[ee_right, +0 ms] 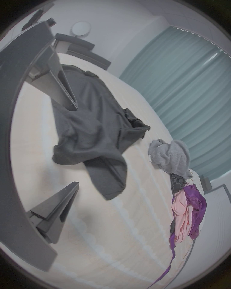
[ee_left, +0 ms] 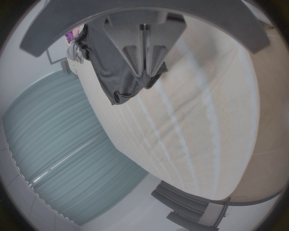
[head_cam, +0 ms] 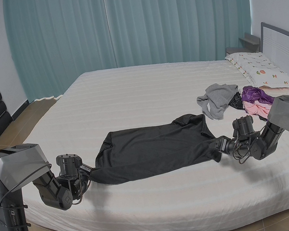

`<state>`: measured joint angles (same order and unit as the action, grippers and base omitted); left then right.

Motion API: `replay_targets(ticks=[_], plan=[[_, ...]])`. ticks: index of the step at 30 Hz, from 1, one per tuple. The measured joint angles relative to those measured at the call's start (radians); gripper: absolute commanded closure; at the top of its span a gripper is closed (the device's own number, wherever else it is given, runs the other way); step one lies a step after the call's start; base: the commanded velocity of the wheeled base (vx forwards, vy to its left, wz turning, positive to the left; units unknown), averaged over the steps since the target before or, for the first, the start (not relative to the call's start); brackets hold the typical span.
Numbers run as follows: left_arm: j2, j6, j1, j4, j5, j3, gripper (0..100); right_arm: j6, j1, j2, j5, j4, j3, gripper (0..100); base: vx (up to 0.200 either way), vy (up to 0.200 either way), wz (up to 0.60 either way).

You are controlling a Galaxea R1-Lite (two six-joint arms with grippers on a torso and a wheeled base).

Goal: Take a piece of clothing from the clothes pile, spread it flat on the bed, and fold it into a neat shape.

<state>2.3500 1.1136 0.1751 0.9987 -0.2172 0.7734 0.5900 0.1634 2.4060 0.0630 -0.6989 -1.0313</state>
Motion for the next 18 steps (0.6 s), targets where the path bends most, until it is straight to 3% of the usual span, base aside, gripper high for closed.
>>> replay_targets(ticks=[7,8,18], plan=[[0.002,0.000,0.003,0.000,0.000,-0.003,100,-0.039,0.032,0.012,-0.001,0.005,0.022,0,0.000,0.000,0.00],[0.002,0.000,0.003,0.000,0.000,-0.003,100,-0.041,0.037,0.020,-0.002,0.009,0.009,100,0.000,0.000,0.00],[-0.001,-0.017,0.004,-0.003,0.000,-0.020,100,-0.046,0.044,0.055,-0.008,0.064,-0.038,100,0.000,0.000,0.00]])
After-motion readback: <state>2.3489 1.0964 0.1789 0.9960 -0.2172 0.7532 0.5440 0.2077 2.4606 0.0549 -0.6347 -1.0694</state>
